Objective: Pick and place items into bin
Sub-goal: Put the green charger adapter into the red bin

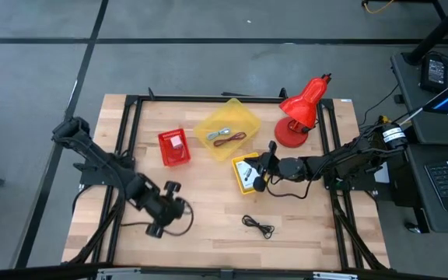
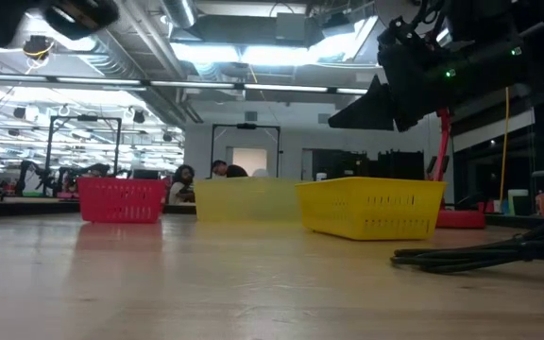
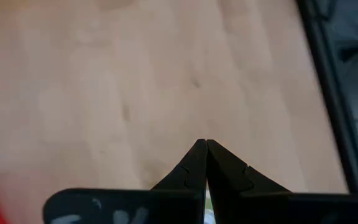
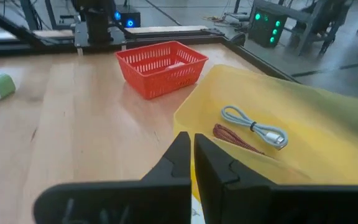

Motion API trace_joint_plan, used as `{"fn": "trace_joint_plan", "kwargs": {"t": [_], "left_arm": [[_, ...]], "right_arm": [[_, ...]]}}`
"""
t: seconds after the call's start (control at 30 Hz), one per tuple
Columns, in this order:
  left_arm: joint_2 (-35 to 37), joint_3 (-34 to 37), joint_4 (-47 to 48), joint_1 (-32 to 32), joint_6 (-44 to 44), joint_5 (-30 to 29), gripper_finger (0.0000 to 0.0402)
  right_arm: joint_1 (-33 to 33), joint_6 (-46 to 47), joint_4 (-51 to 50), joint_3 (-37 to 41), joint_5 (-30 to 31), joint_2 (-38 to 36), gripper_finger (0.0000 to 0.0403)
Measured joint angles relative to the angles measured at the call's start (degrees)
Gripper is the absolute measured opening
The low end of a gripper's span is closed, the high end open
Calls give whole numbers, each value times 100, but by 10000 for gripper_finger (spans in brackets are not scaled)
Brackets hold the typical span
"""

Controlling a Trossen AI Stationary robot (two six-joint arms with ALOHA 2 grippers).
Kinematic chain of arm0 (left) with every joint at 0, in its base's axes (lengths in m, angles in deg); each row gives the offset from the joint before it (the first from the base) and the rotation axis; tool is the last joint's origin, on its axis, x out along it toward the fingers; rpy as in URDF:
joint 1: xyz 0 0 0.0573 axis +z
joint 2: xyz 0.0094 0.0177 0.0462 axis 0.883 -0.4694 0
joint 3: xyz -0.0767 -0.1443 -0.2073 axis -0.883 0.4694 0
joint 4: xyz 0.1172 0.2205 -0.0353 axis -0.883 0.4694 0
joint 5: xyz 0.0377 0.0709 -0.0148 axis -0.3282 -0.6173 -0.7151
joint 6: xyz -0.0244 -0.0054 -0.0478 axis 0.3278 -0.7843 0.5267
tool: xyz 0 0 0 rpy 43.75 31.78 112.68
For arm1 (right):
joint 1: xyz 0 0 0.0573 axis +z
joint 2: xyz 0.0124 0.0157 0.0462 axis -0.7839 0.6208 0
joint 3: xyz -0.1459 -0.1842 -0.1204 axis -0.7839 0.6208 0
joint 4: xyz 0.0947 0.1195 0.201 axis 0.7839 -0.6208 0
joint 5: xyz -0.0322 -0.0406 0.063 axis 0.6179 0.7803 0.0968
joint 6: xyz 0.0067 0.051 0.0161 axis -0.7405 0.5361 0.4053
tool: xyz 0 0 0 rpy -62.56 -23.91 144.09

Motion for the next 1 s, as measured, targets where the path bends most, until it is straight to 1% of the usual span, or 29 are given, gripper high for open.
{"fn": "trace_joint_plan", "kwargs": {"t": [0.13, 0.3, 0.47, 0.67, 0.83, 1.0], "left_arm": [[-232, -247, 133, -461, 14, 5, 3], [-278, -261, 175, -843, 26, 3, 3], [-278, -261, 177, -1024, 167, -163, 3], [-278, -261, 304, -1037, 150, -181, 6], [-278, -261, 322, -1024, 256, -216, 35], [-278, -261, 323, -1021, 263, -582, 84]], "right_arm": [[7, 217, -4, 0, 0, 0, 5], [43, 396, -5, 0, -168, 0, 5], [175, 603, -7, 0, -201, 0, 5], [435, 856, -94, 0, -204, 0, 5], [520, 890, -136, 0, -201, 0, 5], [520, 890, -140, 0, -199, 0, 5]]}}
